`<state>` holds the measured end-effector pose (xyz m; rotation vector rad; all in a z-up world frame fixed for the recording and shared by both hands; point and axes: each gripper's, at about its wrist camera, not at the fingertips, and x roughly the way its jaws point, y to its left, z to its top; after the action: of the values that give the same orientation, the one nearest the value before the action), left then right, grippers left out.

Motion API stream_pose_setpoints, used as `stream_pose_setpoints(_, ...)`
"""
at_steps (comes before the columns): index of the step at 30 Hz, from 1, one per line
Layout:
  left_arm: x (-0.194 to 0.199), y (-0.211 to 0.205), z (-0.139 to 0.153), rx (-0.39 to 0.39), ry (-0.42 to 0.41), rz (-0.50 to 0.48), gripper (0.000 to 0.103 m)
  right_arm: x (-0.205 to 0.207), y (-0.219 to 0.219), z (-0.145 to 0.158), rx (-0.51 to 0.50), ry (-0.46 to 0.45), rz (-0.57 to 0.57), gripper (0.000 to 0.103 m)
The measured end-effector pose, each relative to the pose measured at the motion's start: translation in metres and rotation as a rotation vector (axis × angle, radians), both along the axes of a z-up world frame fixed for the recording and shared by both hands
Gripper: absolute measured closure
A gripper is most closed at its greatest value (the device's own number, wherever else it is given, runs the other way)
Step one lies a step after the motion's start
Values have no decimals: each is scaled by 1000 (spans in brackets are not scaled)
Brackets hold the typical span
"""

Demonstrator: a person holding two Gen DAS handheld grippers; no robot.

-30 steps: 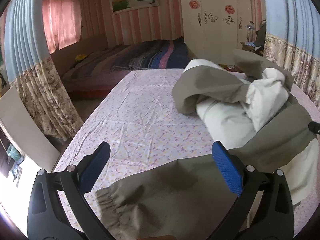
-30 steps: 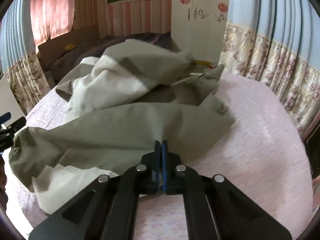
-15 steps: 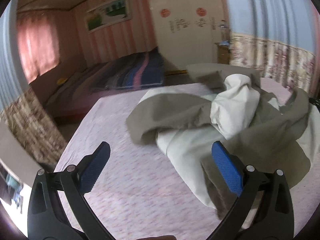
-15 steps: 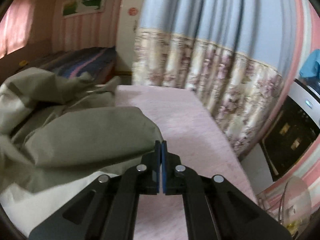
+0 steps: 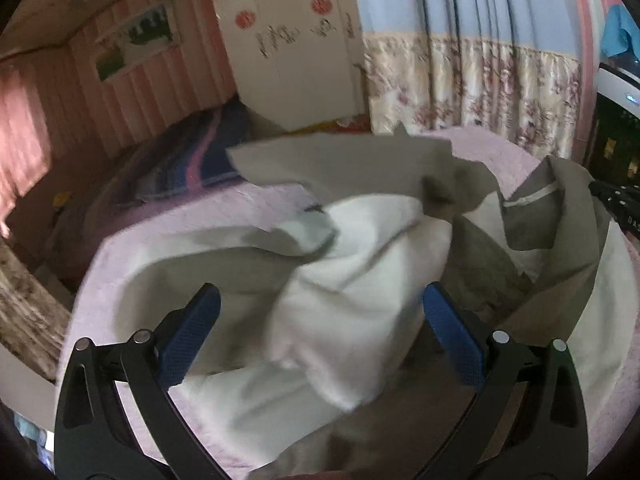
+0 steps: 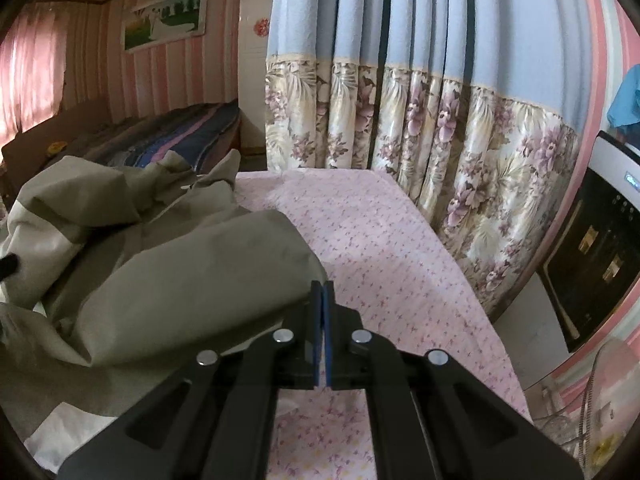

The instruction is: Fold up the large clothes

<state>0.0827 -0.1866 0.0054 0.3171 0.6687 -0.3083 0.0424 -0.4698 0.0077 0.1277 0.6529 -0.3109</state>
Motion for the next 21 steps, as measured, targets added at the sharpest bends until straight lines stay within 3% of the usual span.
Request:
stream_pose_setpoints(2,8,-8,-11,15,13,-17,4,1,-2,-3,19,11,0,103)
stream_pose_setpoints(5,25,-14,-29,60,55,-15,16,3,-2,-4,22,15,4,103)
stream_pose_setpoints(6,29,-12,-33,63,70,-9,17,3,-1,-4,22,14,7,103)
stream_pose_setpoints(8,35,-7,-37,53,95,-8,28,5,1,-2,17,14,14,103)
stream_pose_setpoints(10,40,2,-35,59,90,2,60,8,3,1,8,12,18,103)
stream_pose_setpoints(13,48,21,-21,37,71,25,83,12,2,7,5,0,20,103)
stream_pose_setpoints(17,55,60,11,-10,19,81,90,16,-1,22,-14,-30,16,103)
stream_pose_setpoints(21,52,107,62,-54,-53,142,97,29,-14,48,-55,-71,-2,103)
